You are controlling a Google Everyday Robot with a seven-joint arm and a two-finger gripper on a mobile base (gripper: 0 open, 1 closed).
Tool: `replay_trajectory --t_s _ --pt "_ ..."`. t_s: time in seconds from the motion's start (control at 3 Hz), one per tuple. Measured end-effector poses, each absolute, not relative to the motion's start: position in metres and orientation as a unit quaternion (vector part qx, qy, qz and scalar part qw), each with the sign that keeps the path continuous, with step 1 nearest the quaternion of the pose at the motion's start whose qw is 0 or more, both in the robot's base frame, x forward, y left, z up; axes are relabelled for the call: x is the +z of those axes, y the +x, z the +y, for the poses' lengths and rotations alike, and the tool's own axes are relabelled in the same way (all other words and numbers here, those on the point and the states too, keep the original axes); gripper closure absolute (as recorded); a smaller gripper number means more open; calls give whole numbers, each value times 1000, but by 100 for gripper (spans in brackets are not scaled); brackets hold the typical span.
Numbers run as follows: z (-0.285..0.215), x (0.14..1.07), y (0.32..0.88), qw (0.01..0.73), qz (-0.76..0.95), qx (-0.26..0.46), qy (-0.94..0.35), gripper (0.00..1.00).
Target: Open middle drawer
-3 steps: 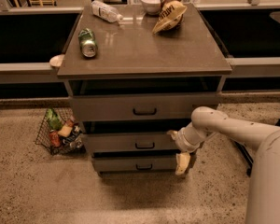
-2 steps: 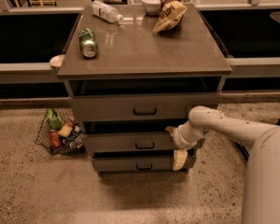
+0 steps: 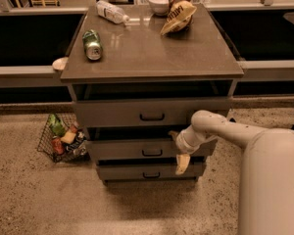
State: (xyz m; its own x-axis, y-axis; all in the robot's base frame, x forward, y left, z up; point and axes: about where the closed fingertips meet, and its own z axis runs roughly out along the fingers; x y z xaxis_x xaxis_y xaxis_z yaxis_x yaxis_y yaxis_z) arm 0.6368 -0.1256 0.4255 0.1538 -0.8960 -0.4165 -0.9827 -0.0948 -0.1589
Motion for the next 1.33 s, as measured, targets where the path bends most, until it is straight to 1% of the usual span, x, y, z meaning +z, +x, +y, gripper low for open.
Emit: replay_trajectory --t_s 0.33,0.67,1.33 --pt "-115 408 643 196 635 127 -736 0" --pt "-107 402 641 191 628 139 -741 18" --pt "-108 406 637 192 629 142 -740 64"
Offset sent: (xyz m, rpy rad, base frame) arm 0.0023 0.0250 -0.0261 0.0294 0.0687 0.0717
